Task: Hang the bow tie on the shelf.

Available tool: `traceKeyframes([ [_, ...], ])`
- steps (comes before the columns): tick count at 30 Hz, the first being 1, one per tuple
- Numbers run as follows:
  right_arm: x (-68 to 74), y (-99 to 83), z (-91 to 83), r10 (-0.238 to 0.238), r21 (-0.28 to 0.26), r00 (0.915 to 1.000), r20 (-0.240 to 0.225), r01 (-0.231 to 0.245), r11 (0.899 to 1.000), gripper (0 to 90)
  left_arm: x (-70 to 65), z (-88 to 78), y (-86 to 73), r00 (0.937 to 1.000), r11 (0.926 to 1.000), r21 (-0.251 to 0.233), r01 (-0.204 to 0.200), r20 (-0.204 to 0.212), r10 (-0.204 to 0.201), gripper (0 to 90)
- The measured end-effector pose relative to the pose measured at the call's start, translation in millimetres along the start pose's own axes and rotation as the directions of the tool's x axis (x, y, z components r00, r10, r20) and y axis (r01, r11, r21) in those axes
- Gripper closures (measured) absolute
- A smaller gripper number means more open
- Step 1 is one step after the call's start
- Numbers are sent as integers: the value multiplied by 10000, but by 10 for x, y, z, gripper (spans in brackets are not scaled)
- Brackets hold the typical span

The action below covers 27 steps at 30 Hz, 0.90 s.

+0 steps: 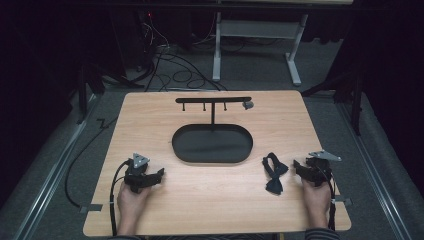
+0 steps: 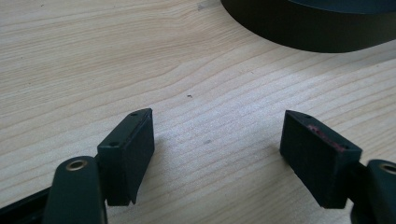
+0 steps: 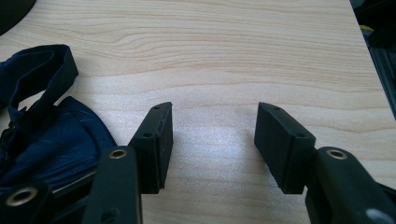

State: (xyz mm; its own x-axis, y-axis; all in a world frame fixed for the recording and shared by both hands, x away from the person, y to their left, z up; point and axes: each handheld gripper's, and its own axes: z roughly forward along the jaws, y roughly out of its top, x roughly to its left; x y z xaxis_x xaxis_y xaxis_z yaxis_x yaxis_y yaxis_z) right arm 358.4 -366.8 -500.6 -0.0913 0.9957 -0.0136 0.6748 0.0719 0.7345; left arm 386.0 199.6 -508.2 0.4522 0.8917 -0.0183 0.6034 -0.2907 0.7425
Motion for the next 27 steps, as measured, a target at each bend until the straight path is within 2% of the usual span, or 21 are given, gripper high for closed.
traceKeyframes([
  [27,6,0,-1,-45,-2,10000,-22,45,10000,481,0,-1,1,10000,10000,19,-8,2,8,265],
])
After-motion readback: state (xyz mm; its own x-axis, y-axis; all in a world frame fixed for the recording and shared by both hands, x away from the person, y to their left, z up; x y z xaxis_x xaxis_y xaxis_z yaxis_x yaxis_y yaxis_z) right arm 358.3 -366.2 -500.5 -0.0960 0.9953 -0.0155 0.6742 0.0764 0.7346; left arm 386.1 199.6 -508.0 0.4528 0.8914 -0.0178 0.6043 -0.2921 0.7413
